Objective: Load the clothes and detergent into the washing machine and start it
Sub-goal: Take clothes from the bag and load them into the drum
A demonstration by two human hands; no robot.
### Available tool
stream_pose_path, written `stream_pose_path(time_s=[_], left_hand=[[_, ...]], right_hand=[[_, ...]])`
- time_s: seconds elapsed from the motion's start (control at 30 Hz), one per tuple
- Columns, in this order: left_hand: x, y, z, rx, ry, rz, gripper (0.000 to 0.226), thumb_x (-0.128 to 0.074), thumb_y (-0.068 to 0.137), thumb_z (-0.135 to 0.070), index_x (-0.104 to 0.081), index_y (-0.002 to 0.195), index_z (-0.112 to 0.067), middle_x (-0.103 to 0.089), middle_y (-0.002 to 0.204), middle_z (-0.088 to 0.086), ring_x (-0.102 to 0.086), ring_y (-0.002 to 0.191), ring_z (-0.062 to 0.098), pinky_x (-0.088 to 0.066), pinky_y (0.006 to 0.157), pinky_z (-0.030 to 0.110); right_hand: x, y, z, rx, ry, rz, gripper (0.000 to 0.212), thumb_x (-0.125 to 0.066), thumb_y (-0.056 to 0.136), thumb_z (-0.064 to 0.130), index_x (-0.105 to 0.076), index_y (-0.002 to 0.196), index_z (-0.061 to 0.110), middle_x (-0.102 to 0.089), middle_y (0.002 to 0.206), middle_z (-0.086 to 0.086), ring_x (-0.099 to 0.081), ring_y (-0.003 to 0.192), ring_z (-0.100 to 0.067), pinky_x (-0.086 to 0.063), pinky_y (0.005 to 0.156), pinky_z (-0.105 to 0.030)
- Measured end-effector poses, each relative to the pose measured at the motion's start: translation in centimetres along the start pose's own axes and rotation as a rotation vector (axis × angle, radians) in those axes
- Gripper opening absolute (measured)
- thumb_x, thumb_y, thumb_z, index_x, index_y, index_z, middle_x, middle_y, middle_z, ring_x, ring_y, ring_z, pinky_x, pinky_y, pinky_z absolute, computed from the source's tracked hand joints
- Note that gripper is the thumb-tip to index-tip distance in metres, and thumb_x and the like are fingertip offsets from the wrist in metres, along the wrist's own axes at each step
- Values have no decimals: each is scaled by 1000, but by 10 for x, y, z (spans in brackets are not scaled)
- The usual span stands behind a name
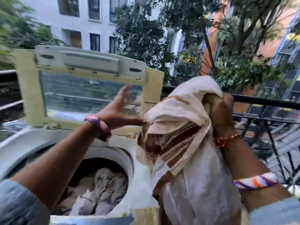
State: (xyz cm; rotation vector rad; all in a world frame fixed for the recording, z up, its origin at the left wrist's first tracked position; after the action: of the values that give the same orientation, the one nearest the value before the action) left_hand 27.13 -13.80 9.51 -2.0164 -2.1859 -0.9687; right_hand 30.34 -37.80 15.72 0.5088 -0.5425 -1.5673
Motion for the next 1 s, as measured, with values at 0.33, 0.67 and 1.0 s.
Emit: stream_pose_path(time_s=[0.33,0.67,1.0], left_hand=[[172,-32,-32,-213,89,-415,54,-57,44,-37,-64,96,-24,-67,65,-22,-53,62,-18,-44,61,2],[178,-111,222,722,828,493,55,-80,46,-48,-60,89,-19,-60,91,-1,-55,88,17,-40,65,23],[52,-67,175,319,795,631,132,-84,53,-48,2,149,-18,-13,157,2,-19,144,18,-20,119,34]], right_hand=[[-180,13,45,217,-396,316,22,-74,60,20,-72,78,7,-63,75,-3,-54,69,-10,-50,62,-37],[-276,-105,-96,-154,-765,1146,74,-73,76,32,-37,138,12,-56,126,1,-51,116,-17,-40,95,-20],[-124,-161,-162,-537,-1003,1284,156,-75,32,74,10,147,11,-5,156,1,-13,141,-10,-10,106,-11]])
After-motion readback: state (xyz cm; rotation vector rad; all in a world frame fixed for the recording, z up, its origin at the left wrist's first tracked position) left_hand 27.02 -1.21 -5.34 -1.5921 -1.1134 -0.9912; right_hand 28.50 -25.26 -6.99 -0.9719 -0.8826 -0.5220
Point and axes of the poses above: each hand's wrist, its own y-axis towards the middle knuckle, its own x-axis out of the back of the hand, z = x × y, the point moved 10 cm from there along y, towards the middle knuckle
